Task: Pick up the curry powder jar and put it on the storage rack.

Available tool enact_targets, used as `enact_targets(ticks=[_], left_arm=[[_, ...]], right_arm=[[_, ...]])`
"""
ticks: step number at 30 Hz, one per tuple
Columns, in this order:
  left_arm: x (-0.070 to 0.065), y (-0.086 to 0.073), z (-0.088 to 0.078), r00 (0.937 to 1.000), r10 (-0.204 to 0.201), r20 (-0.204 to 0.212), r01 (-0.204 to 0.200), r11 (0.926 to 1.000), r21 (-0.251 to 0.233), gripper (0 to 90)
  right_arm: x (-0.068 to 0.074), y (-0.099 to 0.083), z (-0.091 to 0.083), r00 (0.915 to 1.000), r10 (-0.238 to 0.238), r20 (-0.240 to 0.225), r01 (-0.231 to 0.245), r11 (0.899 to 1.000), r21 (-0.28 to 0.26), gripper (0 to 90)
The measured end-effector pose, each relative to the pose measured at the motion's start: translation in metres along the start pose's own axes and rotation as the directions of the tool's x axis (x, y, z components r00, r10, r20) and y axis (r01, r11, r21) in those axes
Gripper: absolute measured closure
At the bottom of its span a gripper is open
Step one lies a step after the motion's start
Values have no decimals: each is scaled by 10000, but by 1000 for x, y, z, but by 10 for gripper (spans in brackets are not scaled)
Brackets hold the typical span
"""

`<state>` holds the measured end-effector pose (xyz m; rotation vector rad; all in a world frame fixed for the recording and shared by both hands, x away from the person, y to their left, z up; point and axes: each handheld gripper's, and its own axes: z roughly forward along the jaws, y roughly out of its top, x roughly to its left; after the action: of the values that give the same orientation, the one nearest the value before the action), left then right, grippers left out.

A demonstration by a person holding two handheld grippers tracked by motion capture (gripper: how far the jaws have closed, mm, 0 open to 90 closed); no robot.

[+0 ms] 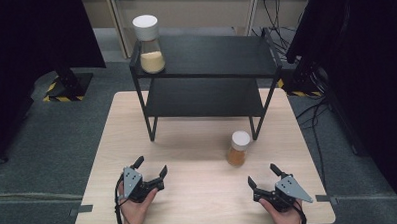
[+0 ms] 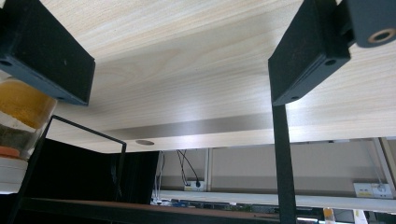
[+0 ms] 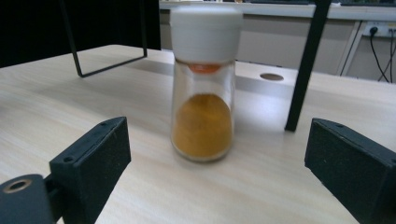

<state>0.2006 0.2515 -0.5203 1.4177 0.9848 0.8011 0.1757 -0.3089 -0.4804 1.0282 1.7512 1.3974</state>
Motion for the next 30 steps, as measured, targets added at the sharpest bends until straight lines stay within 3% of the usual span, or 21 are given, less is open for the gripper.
enact_targets(ticks=[7, 16, 24, 30], left_arm=[[0, 0, 0, 10000, 52, 45, -52, 10000, 15, 69], [1, 0, 0, 9999, 62, 98, -62, 10000, -16, 67], [0, 0, 0, 9999, 138, 56, -138, 9999, 11, 59], [0, 0, 0, 9999, 95, 49, -95, 10000, -1, 59]], right_arm=[[2, 31, 29, 9992, -287, -276, 284, 9996, -93, 81], [1, 49, 71, 9999, -116, -101, 116, 9999, 11, 131], [-12, 57, 87, 9992, -93, -401, 110, 9990, 445, 198], [-13, 58, 93, 9987, -121, -495, 144, 9988, 463, 255]])
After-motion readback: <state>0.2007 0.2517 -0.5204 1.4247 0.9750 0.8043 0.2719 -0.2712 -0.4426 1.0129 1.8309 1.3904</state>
